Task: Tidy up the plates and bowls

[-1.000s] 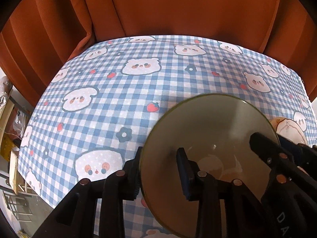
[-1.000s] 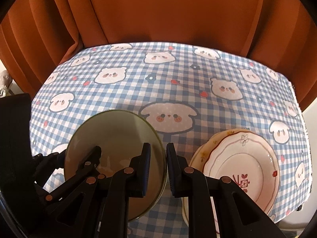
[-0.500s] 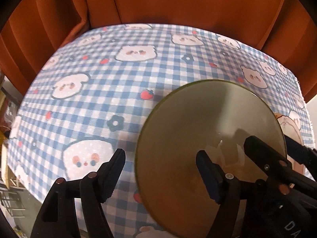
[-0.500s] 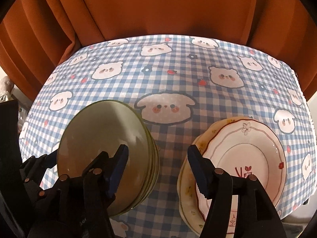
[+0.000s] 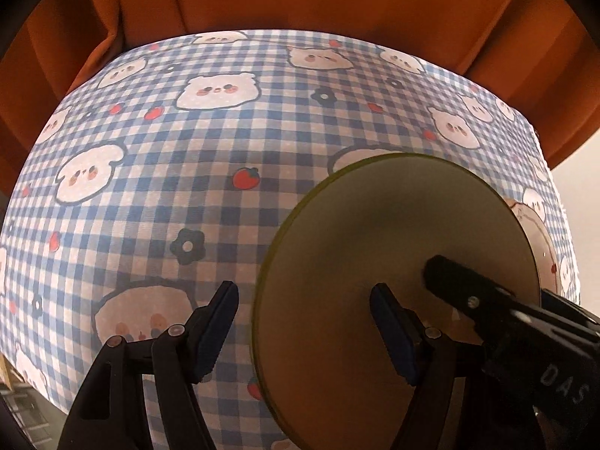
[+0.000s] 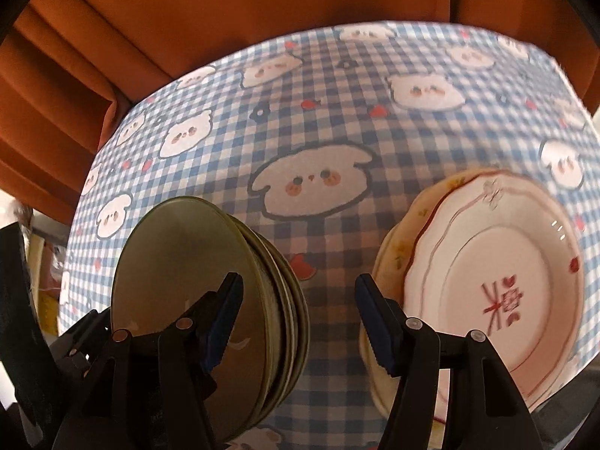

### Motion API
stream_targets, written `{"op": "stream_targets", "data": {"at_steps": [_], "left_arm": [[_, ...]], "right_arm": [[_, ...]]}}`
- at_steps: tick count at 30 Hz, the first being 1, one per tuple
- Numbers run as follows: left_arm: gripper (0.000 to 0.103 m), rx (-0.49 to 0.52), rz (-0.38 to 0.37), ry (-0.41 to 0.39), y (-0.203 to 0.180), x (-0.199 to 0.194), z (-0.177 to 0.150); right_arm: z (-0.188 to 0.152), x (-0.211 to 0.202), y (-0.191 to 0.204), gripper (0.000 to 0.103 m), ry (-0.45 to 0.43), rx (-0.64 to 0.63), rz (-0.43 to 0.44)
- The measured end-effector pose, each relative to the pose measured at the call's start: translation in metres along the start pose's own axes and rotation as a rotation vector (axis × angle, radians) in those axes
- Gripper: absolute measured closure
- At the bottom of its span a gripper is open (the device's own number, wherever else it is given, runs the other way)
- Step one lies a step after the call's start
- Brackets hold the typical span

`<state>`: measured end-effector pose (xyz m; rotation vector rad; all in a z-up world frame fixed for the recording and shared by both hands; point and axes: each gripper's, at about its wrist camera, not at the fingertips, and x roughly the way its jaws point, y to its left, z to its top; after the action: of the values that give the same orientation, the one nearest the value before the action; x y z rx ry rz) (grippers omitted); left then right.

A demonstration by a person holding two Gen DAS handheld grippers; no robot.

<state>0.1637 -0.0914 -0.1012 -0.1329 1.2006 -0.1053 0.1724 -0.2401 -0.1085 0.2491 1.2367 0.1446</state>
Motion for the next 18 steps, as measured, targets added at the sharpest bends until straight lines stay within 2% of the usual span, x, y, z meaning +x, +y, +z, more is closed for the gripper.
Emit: {"op": "stream_targets", "data": {"at_steps": [3,7,9,11,14,18], "left_arm": [[0.030,0.025,0.007,0.003,-0.002,0.000,0.001],[0.031,0.073,0.027,0.001,-0.007,-0.001,0.000],[0.031,0.084,0.035,0.003,-0.008,-0.001,0.001],[0.034,0.093,0.040,0.005,-0.009,-0.001,0.001],[0.046,0.121,0.027,0.002,-0.016,-0.003,0.000],[0.046,0.102,0.010,0.007,-0.013,-0.004,0.000]], "right_arm": [[0.000,0.007,-0.001,0.043,0.026,0.033,0.032],[0.000,0.013,0.000,0.058,0.053,0.047,0.075],[0.000,0.017,-0.002,0.062,0.071,0.068,0.111],[-0.001,0.017,-0.003,0.063,0.072,0.069,0.126],[-0.001,0.016,-0.001,0.063,0.068,0.062,0.125],[-0.002,0.016,0.000,0.062,0.069,0.063,0.117]]}}
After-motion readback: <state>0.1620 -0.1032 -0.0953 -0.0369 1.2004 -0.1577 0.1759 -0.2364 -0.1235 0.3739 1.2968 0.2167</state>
